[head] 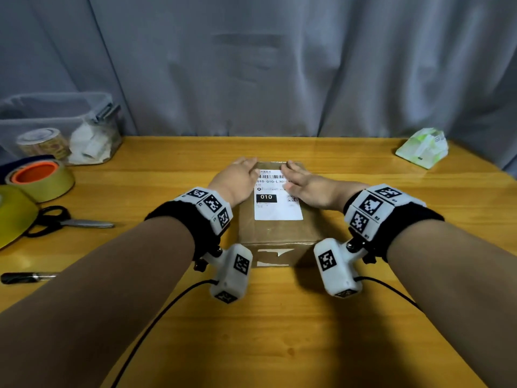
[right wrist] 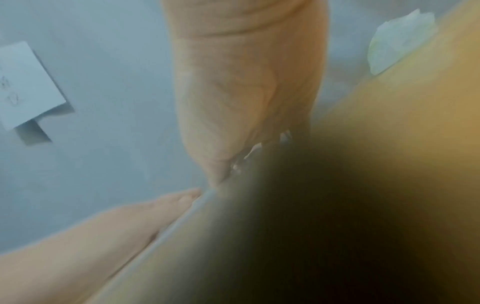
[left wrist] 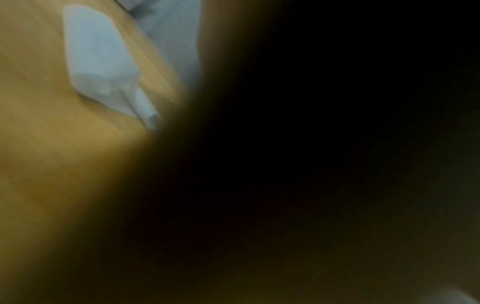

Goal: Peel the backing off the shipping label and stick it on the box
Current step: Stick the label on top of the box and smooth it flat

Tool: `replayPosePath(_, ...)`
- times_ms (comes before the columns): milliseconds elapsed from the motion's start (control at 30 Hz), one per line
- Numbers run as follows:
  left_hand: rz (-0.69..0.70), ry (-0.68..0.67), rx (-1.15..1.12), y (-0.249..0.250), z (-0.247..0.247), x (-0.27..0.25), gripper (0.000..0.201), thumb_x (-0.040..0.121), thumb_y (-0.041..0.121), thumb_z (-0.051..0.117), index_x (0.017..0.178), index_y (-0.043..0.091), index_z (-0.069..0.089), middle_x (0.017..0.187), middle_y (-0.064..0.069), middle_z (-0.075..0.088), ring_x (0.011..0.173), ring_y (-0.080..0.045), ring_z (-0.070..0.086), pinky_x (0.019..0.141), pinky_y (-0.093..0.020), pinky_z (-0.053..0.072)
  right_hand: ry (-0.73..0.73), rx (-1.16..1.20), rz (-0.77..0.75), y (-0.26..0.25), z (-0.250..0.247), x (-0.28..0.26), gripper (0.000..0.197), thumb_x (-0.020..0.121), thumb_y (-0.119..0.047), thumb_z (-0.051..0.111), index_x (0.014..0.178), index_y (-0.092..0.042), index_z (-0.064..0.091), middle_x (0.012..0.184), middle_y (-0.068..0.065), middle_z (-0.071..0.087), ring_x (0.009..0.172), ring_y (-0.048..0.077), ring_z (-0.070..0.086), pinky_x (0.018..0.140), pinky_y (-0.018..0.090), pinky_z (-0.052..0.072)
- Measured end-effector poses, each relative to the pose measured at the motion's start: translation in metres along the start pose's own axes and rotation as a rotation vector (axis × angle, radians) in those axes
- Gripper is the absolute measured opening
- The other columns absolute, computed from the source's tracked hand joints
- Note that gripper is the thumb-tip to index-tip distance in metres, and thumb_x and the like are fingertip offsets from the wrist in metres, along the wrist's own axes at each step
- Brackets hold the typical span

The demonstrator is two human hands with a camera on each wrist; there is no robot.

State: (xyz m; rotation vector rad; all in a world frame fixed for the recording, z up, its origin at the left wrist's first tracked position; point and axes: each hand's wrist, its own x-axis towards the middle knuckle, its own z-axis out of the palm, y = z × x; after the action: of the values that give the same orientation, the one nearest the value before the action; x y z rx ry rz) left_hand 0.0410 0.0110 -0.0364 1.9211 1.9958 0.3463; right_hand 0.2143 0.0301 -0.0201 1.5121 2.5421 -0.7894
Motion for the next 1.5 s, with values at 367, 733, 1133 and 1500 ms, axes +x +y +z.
replayPosePath(367, -0.122, -0.159, -0.071, 0.021, -0.035, 0.011, 0.077, 0.093, 0.059, 0.014, 0.150, 0.008, 0.003, 0.161, -0.010, 0.005, 0.148, -0.025, 0.008, 0.121, -0.037, 0.008, 0.078, 0.195, 0.199, -0.024, -0.034, 0.015, 0.090, 0.088, -0.058, 0.046, 0.151, -0.010, 0.002, 0.160, 0.012, 0.011, 0.147, 0.029, 0.015, 0.119, 0.039, 0.019)
replayPosePath(733, -0.116, -0.136, 0.058, 0.015, 0.000, 0.016, 0.053, 0.100, 0.043, 0.014, 0.145, 0.015, 0.020, 0.143, -0.015, 0.025, 0.135, -0.034, 0.031, 0.109, -0.041, 0.028, 0.095, -0.057, 0.243, -0.018, 0.005, 0.045, 0.059, 0.095, -0.049, 0.015, 0.150, -0.029, 0.003, 0.160, 0.002, 0.002, 0.146, 0.037, 0.006, 0.114, 0.061, 0.013)
replayPosePath(1133, -0.123, -0.035, -0.098, -0.004, -0.005, 0.034, 0.035, 0.101, 0.026, 0.024, 0.129, 0.009, 0.039, 0.134, -0.019, 0.043, 0.108, -0.026, 0.047, 0.093, -0.034, 0.036, 0.147, -0.034, 0.317, -0.010, -0.010, 0.030, 0.049, 0.102, -0.028, 0.020, 0.150, -0.019, 0.013, 0.161, 0.007, 0.000, 0.147, 0.035, 0.002, 0.119, 0.053, 0.008)
replayPosePath(1500, 0.002, -0.267, -0.060, -0.016, -0.018, 0.004, 0.054, 0.101, 0.019, 0.029, 0.150, 0.005, 0.010, 0.159, -0.015, 0.011, 0.147, -0.023, 0.016, 0.113, -0.020, 0.012, 0.027, -0.178, 0.085, -0.050, 0.023, 0.028, 0.063, 0.095, -0.055, 0.002, 0.151, -0.028, -0.007, 0.160, -0.009, -0.014, 0.148, 0.019, -0.014, 0.114, 0.054, -0.016)
